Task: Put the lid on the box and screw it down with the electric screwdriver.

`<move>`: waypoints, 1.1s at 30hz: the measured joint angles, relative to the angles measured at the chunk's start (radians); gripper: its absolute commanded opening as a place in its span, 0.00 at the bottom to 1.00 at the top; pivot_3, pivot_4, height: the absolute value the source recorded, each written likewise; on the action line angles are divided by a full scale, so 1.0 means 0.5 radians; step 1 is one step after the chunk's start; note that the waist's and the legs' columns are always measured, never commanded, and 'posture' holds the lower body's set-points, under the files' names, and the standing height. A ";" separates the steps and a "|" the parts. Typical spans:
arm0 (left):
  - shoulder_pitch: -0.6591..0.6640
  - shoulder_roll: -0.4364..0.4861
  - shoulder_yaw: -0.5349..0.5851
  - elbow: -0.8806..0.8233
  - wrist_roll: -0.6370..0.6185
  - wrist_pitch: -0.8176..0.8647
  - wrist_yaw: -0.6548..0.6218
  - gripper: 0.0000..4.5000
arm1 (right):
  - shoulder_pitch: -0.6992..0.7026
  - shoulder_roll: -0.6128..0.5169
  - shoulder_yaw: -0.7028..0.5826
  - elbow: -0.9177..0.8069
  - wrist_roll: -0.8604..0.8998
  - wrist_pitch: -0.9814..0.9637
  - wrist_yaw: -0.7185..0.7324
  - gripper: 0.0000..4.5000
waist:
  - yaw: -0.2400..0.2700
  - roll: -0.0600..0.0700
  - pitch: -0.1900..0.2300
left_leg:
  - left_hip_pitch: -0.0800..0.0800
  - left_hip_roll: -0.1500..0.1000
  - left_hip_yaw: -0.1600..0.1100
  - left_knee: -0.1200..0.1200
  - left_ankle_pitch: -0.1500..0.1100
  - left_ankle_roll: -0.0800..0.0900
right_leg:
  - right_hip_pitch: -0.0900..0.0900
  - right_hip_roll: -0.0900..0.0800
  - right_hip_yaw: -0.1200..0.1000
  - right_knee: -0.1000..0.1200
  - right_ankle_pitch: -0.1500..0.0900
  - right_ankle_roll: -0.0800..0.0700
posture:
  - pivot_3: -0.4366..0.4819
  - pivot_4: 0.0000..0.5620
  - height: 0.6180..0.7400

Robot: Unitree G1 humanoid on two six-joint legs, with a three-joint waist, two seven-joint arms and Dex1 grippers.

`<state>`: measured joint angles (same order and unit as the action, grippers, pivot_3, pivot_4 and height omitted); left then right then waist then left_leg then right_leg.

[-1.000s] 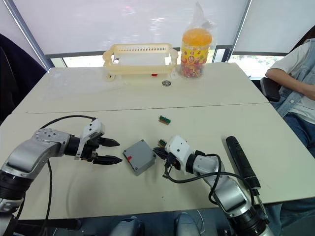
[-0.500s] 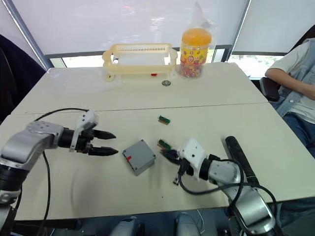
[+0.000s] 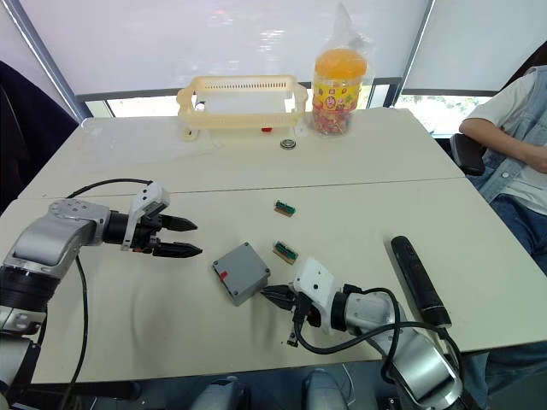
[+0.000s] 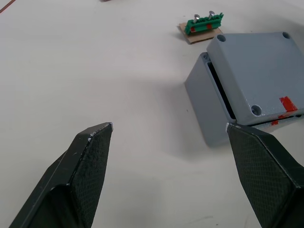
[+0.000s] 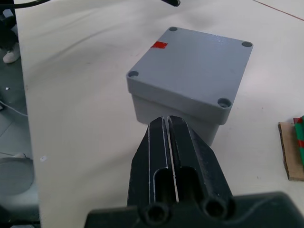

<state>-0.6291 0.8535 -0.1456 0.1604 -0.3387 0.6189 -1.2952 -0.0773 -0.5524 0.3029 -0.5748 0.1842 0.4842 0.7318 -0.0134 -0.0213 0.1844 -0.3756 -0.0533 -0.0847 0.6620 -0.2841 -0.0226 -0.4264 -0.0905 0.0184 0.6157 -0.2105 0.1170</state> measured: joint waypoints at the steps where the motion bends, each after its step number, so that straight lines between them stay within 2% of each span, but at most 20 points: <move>1: 0.000 -0.001 0.000 0.001 0.003 0.000 -0.001 0.88 | -0.024 0.016 0.016 0.028 -0.014 -0.013 -0.005 0.01 | 0.000 0.000 0.000 | 0.000 0.000 0.000 0.000 0.000 0.000 | 0.000 0.000 0.000 0.000 0.000 0.000 | 0.48 0.27 1.00; 22: 0.012 -0.076 -0.001 -0.010 0.034 0.000 0.025 0.88 | -0.103 0.071 0.073 0.107 -0.078 -0.051 -0.037 0.01 | 0.000 0.000 0.000 | 0.000 0.000 0.000 0.000 0.000 0.000 | 0.000 0.000 0.000 0.000 0.000 0.000 | 0.48 0.27 1.00; 27: -0.039 -0.178 -0.032 0.081 0.096 -0.064 0.064 0.88 | -0.102 0.075 0.075 0.107 -0.082 -0.051 -0.037 0.01 | 0.004 0.000 0.000 | 0.000 -0.001 0.000 0.001 0.000 0.000 | 0.000 0.000 0.000 0.000 0.000 0.001 | 0.48 0.27 1.00; 33: -0.200 -0.343 -0.114 0.349 0.223 -0.269 0.073 0.88 | -0.105 0.087 0.086 0.106 -0.083 -0.037 -0.037 0.01 | -0.001 0.000 0.000 | 0.000 -0.002 0.001 0.001 0.000 0.000 | 0.000 0.000 0.000 0.001 0.001 0.001 | 0.48 0.27 1.00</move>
<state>-0.7289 0.6818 -0.2025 0.3347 -0.2272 0.4844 -1.2584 -0.1297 -0.5089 0.3460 -0.5220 0.1427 0.4658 0.7135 -0.0142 -0.0214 0.1843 -0.3754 -0.0543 -0.0844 0.6623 -0.2841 -0.0227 -0.4264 -0.0904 0.0185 0.6161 -0.2102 0.1174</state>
